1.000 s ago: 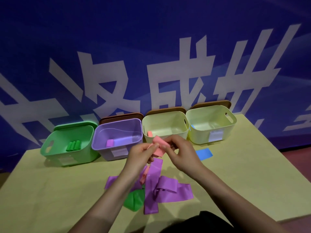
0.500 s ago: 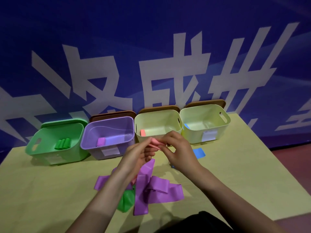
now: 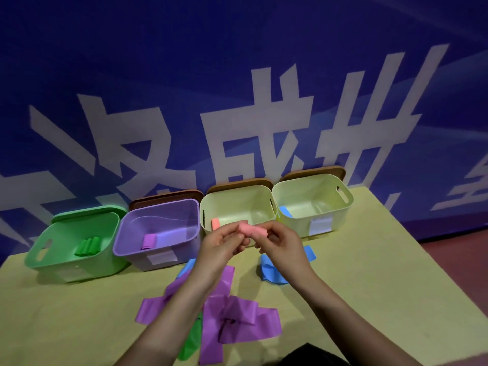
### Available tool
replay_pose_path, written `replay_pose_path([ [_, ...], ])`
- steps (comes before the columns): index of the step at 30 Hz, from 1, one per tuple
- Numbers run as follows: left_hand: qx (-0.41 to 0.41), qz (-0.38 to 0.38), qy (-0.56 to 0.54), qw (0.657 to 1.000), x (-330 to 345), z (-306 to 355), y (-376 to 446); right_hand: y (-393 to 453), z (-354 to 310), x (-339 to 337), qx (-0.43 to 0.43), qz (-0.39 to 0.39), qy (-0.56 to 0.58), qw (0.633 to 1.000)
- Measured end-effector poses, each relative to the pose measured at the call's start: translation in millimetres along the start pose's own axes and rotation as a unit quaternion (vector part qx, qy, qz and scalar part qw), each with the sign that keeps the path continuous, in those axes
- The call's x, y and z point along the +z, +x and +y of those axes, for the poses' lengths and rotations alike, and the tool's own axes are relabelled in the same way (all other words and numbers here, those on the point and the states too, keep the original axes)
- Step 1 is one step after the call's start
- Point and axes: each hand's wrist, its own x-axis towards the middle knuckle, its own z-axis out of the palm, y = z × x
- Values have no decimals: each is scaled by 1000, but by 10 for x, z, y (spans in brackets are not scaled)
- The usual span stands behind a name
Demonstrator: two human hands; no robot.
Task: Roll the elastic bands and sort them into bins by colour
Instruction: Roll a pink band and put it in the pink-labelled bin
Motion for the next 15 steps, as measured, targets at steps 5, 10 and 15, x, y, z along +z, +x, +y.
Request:
replay_pose_path([
  [5,-24,19,-135,990,101,-27,26,-41,-12,34,-23,53,27,998],
  [10,-44,29,-174,983,131,-31,26,-63,-8,121,-37,62,55,996],
  [15,-95,52,-261,959,192,-5,-15,-130,-6,222,-60,65,71,994],
])
